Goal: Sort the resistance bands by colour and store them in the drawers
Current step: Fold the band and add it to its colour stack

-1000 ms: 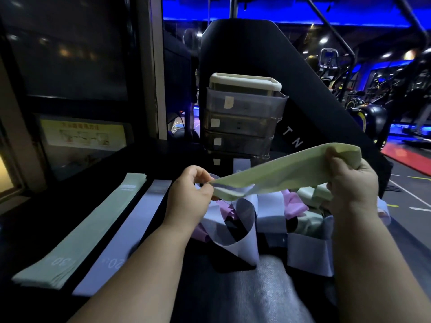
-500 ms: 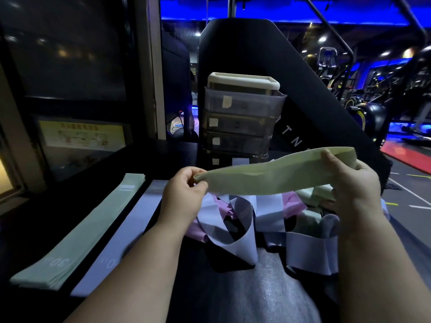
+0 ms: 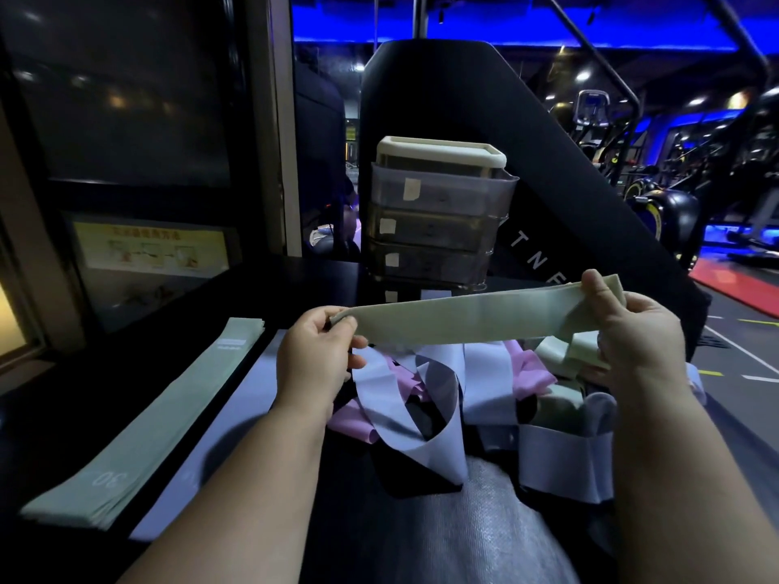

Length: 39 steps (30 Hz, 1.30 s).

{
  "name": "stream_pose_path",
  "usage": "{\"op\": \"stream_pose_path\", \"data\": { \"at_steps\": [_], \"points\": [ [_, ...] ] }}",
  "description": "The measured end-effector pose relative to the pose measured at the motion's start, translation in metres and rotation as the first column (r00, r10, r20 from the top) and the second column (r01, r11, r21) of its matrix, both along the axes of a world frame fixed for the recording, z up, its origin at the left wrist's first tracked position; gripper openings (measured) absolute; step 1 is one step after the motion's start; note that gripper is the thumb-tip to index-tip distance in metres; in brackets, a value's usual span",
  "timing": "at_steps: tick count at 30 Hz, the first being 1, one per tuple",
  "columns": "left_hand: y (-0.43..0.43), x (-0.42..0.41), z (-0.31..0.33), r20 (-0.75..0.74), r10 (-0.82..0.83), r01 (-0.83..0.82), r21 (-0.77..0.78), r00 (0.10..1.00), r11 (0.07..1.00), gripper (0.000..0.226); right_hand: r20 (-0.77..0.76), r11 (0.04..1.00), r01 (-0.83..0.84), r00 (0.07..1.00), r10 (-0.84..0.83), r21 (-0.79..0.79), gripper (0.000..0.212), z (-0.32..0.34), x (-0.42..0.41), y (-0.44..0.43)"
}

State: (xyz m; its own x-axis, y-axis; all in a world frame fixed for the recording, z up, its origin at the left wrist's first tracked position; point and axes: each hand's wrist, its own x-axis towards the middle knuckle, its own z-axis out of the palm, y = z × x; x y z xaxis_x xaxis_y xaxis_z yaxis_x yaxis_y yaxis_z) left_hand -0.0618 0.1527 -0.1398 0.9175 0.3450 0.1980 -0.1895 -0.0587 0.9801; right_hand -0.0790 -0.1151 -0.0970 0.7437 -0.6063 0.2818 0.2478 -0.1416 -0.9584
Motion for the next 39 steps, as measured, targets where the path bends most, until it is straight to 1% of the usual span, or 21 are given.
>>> {"op": "stream_pose_path", "data": {
  "at_steps": [2, 6, 9, 11, 13, 16, 17, 18, 20, 21, 24, 27, 31, 34, 36, 38, 39],
  "points": [
    [0.0, -0.001, 0.003, -0.008, -0.003, 0.002, -0.084, 1.0, 0.996, 0.016, -0.028, 1.0, -0.008, 1.0, 0.007, -0.015, 0.036, -0.001, 0.001, -0.001],
    [0.002, -0.001, 0.007, -0.018, 0.012, -0.015, -0.218, 1.0, 0.976, 0.017, -0.088, 0.994, -0.1, 0.991, 0.097, -0.031, 0.033, -0.004, 0.004, -0.001],
    [0.003, -0.002, 0.01, -0.014, -0.005, 0.0, -0.283, 1.0, 0.959, 0.018, -0.116, 0.99, -0.14, 0.984, 0.136, -0.024, 0.034, -0.006, 0.007, -0.001],
    [0.003, -0.002, 0.009, -0.011, 0.0, -0.004, -0.307, 1.0, 0.952, 0.019, -0.101, 0.986, -0.167, 0.981, 0.167, 0.003, 0.033, -0.006, 0.007, -0.002],
    [0.003, 0.0, 0.006, 0.004, 0.04, -0.038, -0.284, 0.999, 0.958, 0.021, -0.07, 0.974, -0.218, 0.972, 0.222, 0.067, 0.036, -0.006, 0.006, -0.003],
    [0.002, 0.003, 0.002, 0.045, 0.087, -0.076, -0.201, 0.995, 0.977, 0.013, -0.038, 0.942, -0.268, 0.959, 0.281, 0.201, 0.041, -0.004, 0.007, -0.001],
    [0.002, 0.004, 0.0, 0.055, 0.091, -0.08, -0.171, 0.994, 0.982, 0.013, -0.034, 0.931, -0.278, 0.955, 0.294, 0.235, 0.04, -0.004, 0.008, 0.0],
    [0.003, 0.005, -0.002, 0.069, 0.101, -0.092, -0.125, 0.992, 0.988, 0.013, -0.022, 0.922, -0.291, 0.952, 0.306, 0.257, 0.034, -0.004, 0.009, 0.002],
    [0.003, 0.003, -0.004, 0.101, 0.136, -0.138, 0.008, 0.986, 0.99, 0.016, -0.018, 0.926, -0.322, 0.943, 0.332, 0.197, 0.016, -0.005, 0.01, 0.003],
    [0.004, 0.002, -0.004, 0.122, 0.147, -0.155, 0.056, 0.982, 0.986, 0.021, -0.052, 0.934, -0.329, 0.939, 0.339, 0.138, 0.016, -0.007, 0.009, 0.002],
    [0.003, -0.005, 0.0, 0.156, 0.155, -0.164, 0.052, 0.976, 0.985, 0.035, -0.15, 0.944, -0.327, 0.932, 0.33, 0.047, 0.034, -0.009, 0.01, 0.0],
    [0.004, -0.012, 0.011, 0.152, 0.14, -0.145, 0.02, 0.978, 0.989, 0.043, -0.132, 0.955, -0.296, 0.946, 0.296, 0.02, 0.041, -0.008, 0.012, 0.0],
    [0.019, -0.028, 0.029, 0.137, 0.067, -0.071, 0.025, 0.988, 0.997, 0.023, -0.076, 0.962, -0.27, 0.96, 0.271, 0.03, 0.046, -0.008, 0.012, 0.008],
    [0.039, -0.047, 0.034, 0.131, -0.003, -0.006, 0.066, 0.991, 0.998, 0.014, -0.056, 0.964, -0.266, 0.963, 0.264, -0.022, 0.038, -0.01, 0.015, 0.021],
    [0.055, -0.06, 0.031, 0.079, -0.039, 0.031, 0.092, 0.996, 0.995, 0.016, -0.035, 0.955, -0.289, 0.957, 0.288, -0.06, 0.028, -0.013, 0.018, 0.031],
    [0.07, -0.071, 0.023, -0.004, -0.043, 0.043, 0.138, 0.999, 0.99, 0.001, -0.024, 0.946, -0.306, 0.952, 0.305, -0.104, 0.03, -0.017, 0.019, 0.042],
    [0.076, -0.076, 0.017, -0.052, -0.029, 0.037, 0.17, 0.998, 0.985, 0.012, -0.02, 0.941, -0.317, 0.948, 0.317, -0.118, 0.033, -0.019, 0.02, 0.047]
  ]
}}
